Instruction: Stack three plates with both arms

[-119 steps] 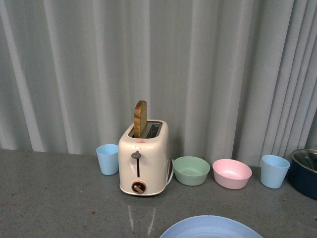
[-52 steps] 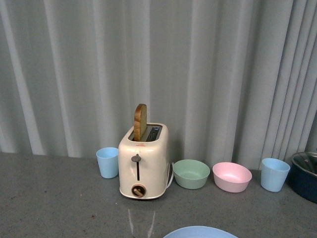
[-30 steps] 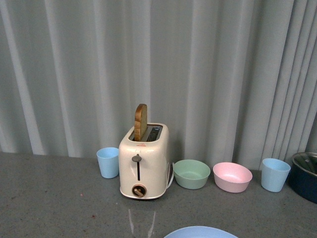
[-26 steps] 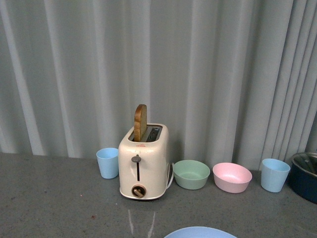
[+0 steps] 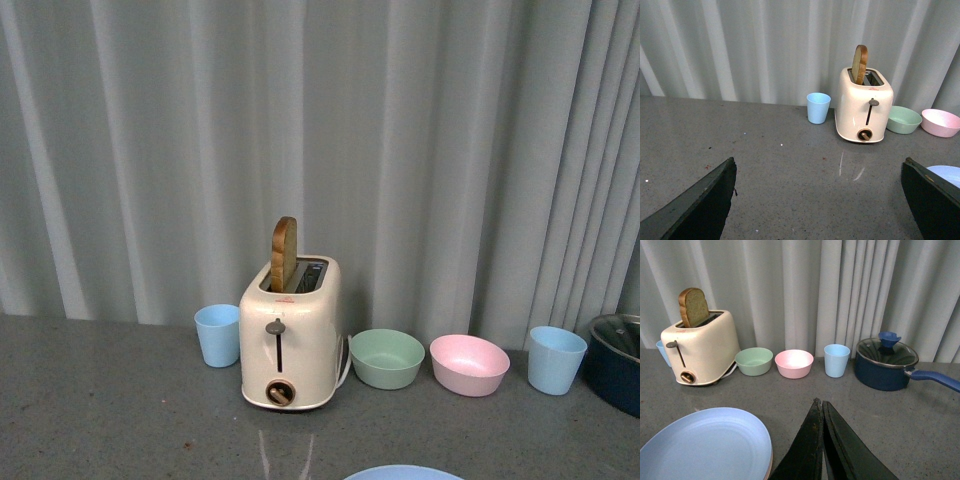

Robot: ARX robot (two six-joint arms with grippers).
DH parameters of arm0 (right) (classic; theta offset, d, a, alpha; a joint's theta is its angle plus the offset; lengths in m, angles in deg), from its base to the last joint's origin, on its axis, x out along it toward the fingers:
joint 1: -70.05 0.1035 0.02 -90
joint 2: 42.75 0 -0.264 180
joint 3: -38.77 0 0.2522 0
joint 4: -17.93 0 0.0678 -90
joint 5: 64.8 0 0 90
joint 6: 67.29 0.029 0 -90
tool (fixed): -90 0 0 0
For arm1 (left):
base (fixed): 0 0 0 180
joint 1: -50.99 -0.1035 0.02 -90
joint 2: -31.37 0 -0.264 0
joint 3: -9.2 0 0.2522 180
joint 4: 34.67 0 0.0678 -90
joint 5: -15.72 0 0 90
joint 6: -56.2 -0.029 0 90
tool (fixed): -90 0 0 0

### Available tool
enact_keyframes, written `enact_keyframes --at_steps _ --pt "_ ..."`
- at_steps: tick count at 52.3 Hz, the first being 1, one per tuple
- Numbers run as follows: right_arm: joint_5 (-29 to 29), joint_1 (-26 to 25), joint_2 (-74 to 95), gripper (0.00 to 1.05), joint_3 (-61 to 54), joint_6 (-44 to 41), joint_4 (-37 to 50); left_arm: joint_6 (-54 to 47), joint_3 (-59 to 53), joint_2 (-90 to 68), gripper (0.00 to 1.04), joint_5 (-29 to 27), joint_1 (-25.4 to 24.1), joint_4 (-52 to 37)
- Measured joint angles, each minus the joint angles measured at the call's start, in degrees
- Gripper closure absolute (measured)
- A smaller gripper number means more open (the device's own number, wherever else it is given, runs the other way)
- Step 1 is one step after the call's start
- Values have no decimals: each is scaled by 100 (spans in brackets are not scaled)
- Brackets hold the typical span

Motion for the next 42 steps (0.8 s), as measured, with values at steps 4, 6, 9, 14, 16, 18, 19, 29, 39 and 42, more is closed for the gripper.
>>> enact_keyframes --at_steps 4,6,9,14,16,18,19,29,39,42 --pt "0 0 -2 102 0 0 2 0 0 0 7 0 0 0" --pt "0 0 -4 102 0 0 2 0 0 0 7 0 0 0" --pt "0 0 -4 102 0 0 2 0 0 0 7 0 0 0" --pt "0 0 -4 102 0 0 2 0 0 0 7 0 0 0" --pt "0 0 -4 100 0 -9 2 2 0 0 7 0 0 0" --pt "0 0 -4 93 0 -9 2 0 0 0 7 0 0 0" --pt "0 0 -4 91 0 -9 2 0 0 0 7 0 0 0" --pt "0 0 -4 58 0 -9 2 0 0 0 7 0 0 0" --pt "0 0 -4 20 0 -9 2 0 0 0 7 0 0 0" --pt "0 0 -4 7 0 -7 2 0 0 0 7 0 0 0"
